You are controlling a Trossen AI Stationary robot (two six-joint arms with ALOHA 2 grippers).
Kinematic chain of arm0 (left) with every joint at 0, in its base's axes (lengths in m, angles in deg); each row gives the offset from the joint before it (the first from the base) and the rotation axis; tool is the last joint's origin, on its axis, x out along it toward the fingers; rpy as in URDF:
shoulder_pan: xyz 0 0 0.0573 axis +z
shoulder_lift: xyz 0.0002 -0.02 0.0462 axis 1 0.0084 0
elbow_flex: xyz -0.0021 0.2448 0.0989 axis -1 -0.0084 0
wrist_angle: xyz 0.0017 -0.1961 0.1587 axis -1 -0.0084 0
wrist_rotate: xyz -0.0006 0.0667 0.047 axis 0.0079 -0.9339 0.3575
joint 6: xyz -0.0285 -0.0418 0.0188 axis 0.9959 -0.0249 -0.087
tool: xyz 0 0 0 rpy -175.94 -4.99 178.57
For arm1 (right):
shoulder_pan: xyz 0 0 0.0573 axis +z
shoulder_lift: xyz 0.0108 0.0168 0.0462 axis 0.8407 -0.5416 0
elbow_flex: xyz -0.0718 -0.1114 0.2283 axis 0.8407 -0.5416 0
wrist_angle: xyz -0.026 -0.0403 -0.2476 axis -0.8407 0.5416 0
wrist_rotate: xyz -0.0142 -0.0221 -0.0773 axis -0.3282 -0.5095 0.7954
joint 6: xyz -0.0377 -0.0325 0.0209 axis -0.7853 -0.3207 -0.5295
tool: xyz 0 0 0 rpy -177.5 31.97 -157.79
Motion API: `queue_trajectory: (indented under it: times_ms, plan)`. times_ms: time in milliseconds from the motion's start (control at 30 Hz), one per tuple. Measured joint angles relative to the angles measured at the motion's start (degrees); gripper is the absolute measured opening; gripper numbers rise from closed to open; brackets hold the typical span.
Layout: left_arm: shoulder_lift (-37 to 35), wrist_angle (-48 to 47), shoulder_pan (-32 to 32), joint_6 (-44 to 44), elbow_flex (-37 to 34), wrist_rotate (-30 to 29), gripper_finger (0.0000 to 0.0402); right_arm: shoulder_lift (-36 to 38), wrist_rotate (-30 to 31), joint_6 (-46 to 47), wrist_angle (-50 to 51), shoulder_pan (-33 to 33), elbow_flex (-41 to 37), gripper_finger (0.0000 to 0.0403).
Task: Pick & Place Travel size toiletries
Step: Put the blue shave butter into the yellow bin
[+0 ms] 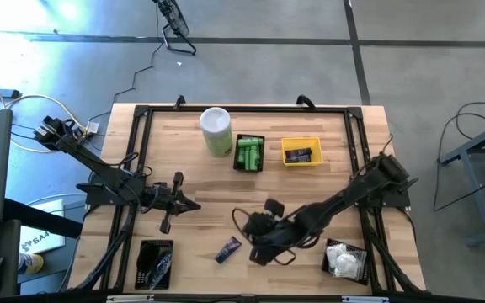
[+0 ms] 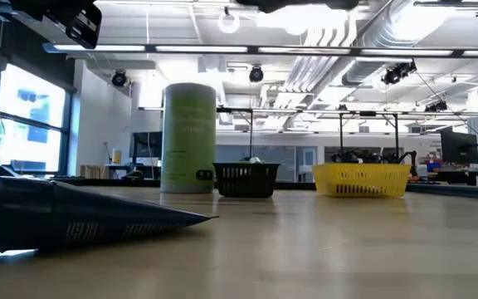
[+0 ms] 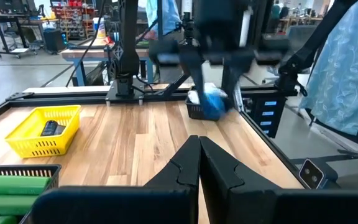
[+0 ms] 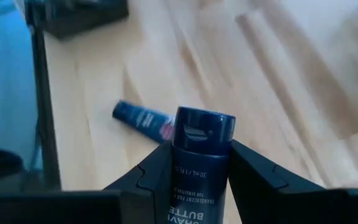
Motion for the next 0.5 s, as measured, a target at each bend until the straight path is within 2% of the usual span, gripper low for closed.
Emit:
queue_trajectory:
  times_ms: [267,500]
  plan:
    - [0.0,0.0,0.0,0.2,0.0,0.0,0.0001,5.7,4.6,-0.2,7.0,-0.8,0.0,0.0124]
    - [0.0,0.1,0.0,0.2,0.0,0.3,0.0001,6.8,5.3,-0.1,17.8,-4.7,0.0,0.0122]
